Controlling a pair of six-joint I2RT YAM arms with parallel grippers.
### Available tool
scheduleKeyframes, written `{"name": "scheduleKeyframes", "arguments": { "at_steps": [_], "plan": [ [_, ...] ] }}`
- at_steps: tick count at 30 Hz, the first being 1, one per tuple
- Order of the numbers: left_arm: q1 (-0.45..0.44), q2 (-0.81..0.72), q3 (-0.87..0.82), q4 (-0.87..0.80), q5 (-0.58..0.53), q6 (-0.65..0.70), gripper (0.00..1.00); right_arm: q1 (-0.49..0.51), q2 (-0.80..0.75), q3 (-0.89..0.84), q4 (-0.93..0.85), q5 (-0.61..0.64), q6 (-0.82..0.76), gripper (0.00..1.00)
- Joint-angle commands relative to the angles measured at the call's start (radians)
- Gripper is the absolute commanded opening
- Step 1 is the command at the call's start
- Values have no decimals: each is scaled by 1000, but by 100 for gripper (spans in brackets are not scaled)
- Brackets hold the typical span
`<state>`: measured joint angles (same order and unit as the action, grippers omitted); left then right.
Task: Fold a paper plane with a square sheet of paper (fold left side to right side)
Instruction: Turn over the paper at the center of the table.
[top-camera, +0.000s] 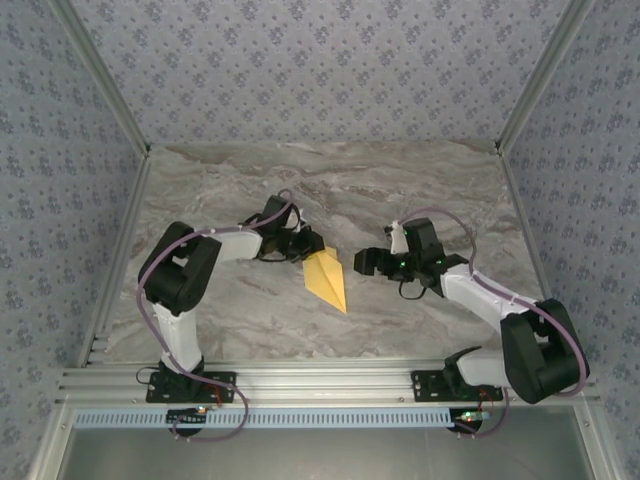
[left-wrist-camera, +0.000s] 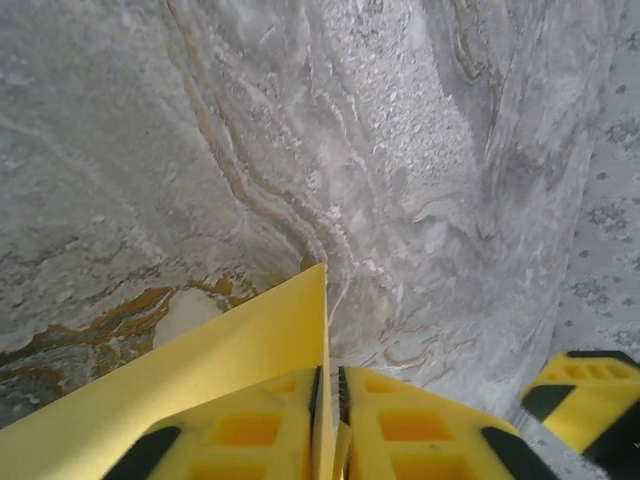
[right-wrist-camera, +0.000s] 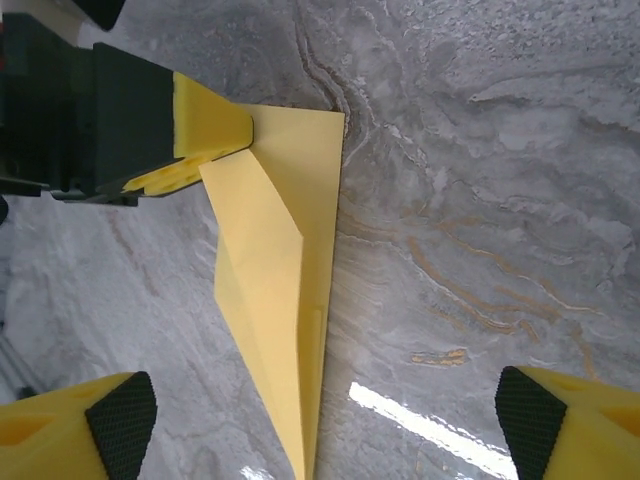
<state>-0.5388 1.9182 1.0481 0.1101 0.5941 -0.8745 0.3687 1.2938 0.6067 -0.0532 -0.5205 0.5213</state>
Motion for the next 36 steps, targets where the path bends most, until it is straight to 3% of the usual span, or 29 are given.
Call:
{"name": "scheduleKeyframes", "arguments": {
  "at_steps": [1,9,18,25,32,36],
  "plan": [
    [0,-67,31,7,13,-2,9,-31,-5,-28,125,-179,56,100],
    [14,-235,83,-60,9,-15,4,-94,28,-80,447,-412,235,100],
    [35,-363,170,-112,42,-33,4,-114,45,-93,773,-504,428,100],
    [35,-384,194,-31,106,-107,4,-59,92,-50,800,-502,446,100],
    [33,-379,184,34,146,-162,3,-8,177,-38,1002,-471,584,99],
    [27,-370,169,87,162,-201,3,20,218,-8,1065,-461,632,89]
  ]
}}
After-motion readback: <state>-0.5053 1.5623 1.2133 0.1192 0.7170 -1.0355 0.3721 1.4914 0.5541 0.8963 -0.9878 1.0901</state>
